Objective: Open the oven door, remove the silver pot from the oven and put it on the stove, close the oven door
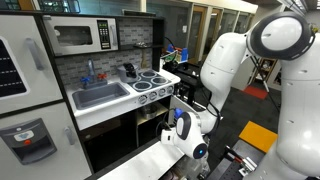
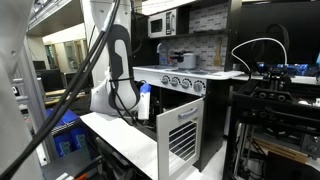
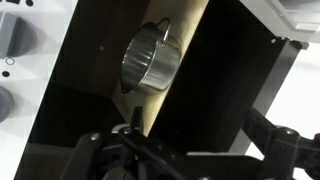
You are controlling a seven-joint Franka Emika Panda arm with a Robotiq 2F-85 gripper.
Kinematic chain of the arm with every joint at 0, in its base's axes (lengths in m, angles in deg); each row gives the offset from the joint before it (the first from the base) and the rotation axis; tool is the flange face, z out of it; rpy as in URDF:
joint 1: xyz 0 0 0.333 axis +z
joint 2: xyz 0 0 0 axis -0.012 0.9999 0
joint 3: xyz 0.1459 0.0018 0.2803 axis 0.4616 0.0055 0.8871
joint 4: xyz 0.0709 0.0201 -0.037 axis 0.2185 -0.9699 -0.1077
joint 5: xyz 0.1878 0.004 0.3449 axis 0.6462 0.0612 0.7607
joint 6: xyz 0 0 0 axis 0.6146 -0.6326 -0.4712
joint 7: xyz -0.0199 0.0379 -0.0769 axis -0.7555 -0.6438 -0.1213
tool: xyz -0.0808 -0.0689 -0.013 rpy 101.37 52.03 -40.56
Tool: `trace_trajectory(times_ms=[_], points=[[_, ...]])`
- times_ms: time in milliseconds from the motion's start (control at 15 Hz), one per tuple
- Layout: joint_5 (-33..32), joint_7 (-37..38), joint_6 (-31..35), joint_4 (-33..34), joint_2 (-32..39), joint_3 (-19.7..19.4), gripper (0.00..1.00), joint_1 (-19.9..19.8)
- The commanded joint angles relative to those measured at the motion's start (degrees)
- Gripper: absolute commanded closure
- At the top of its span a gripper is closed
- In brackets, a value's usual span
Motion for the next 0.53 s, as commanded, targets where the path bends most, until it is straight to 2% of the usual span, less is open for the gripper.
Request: trace_trajectory(times_ms=[0,467], points=[[1.5,2.9,-3.1,5.0,4.0,-4.0,0.00,5.0],[4.6,6.0,-6.9,10.8,8.3,-7.0,0.00,8.1]])
